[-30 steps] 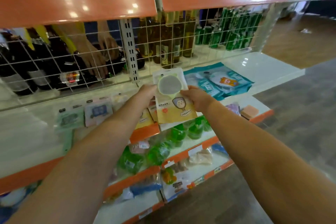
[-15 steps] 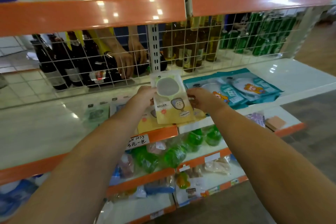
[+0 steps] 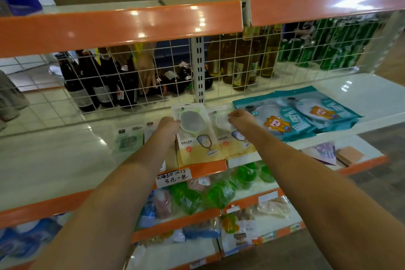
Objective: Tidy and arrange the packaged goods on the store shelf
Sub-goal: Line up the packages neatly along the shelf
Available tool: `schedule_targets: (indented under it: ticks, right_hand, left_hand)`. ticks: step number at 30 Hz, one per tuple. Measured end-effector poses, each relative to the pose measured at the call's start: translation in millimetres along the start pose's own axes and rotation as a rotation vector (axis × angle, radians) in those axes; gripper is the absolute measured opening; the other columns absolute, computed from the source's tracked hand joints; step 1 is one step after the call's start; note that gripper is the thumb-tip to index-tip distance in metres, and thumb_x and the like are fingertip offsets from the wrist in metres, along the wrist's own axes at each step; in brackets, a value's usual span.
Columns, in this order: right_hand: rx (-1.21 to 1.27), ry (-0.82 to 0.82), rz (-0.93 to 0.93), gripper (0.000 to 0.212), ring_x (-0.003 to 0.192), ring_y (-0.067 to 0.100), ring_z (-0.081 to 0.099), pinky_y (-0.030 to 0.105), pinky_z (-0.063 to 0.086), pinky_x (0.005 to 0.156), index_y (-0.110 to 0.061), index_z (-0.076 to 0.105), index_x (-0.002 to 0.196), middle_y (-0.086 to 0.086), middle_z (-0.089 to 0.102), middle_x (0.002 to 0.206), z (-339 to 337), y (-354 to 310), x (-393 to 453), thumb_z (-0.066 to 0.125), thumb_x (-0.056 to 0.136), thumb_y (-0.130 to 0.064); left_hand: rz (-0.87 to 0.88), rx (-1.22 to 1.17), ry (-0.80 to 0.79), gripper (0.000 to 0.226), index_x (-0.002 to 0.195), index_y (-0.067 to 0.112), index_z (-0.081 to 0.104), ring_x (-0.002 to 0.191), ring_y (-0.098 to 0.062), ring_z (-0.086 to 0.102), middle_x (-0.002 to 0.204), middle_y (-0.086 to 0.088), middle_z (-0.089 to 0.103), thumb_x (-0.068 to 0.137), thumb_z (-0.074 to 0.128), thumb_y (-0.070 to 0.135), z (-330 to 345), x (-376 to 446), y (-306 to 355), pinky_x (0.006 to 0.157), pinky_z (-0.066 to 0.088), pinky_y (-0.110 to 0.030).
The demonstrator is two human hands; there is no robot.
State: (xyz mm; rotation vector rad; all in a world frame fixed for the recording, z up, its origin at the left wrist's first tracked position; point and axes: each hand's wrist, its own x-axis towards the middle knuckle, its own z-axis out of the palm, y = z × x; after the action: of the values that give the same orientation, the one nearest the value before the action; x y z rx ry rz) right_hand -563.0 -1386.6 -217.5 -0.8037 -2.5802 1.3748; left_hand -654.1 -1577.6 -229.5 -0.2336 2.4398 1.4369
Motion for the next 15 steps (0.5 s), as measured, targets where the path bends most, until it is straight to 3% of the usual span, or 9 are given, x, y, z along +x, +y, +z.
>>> schedule_targets:
  ticks: [5,7,9,11,15]
  right_hand:
    - [-0.143,-0.024,-0.09,0.033,0.1,0.028,0.059,0.024,0.04,0.07,-0.011,0.055,0.124,0.013,0.06,0.116,7.4,-2.6,-1.9,0.047,0.092,-0.008]
    - [-0.19,-0.033,-0.14,0.032,0.08,0.021,0.056,0.025,0.042,0.063,-0.011,0.054,0.123,0.011,0.059,0.106,9.7,-1.5,-1.0,0.046,0.092,-0.007]
    - [-0.222,-0.044,-0.175,0.031,0.066,0.013,0.049,0.023,0.042,0.056,-0.011,0.054,0.122,0.007,0.056,0.097,12.3,-0.9,-0.4,0.046,0.092,-0.008]
    - [-0.268,-0.047,-0.199,0.031,0.074,0.015,0.052,0.026,0.046,0.063,-0.013,0.054,0.122,0.008,0.06,0.105,14.9,-1.5,0.3,0.047,0.092,-0.009]
    - [-0.316,-0.069,-0.228,0.032,0.089,0.016,0.051,0.026,0.042,0.071,-0.012,0.054,0.125,0.007,0.059,0.121,20.8,-3.1,2.4,0.047,0.093,-0.009]
  left_hand:
    - [-0.005,0.082,0.032,0.034,0.121,-0.005,0.054,0.094,-0.031,0.057,0.086,-0.016,0.053,0.094,0.054,0.016,1.2,5.5,-5.1,0.085,0.046,-0.036]
    - [-0.005,0.121,0.038,0.032,0.119,-0.008,0.055,0.091,-0.03,0.056,0.079,-0.014,0.052,0.094,0.054,0.012,2.0,8.0,-6.4,0.081,0.048,-0.036]
    - [0.006,0.184,0.051,0.03,0.117,-0.009,0.056,0.097,-0.035,0.061,0.09,-0.019,0.059,0.093,0.052,0.01,2.9,8.8,-6.7,0.085,0.051,-0.04]
    - [0.039,0.295,0.054,0.028,0.116,-0.007,0.056,0.103,-0.037,0.061,0.109,-0.023,0.062,0.094,0.051,0.009,3.9,6.8,-5.1,0.082,0.051,-0.038]
    - [0.174,0.604,0.086,0.023,0.113,-0.004,0.058,0.107,-0.033,0.059,0.114,-0.019,0.062,0.096,0.048,0.008,6.6,2.9,-2.2,0.073,0.042,-0.031]
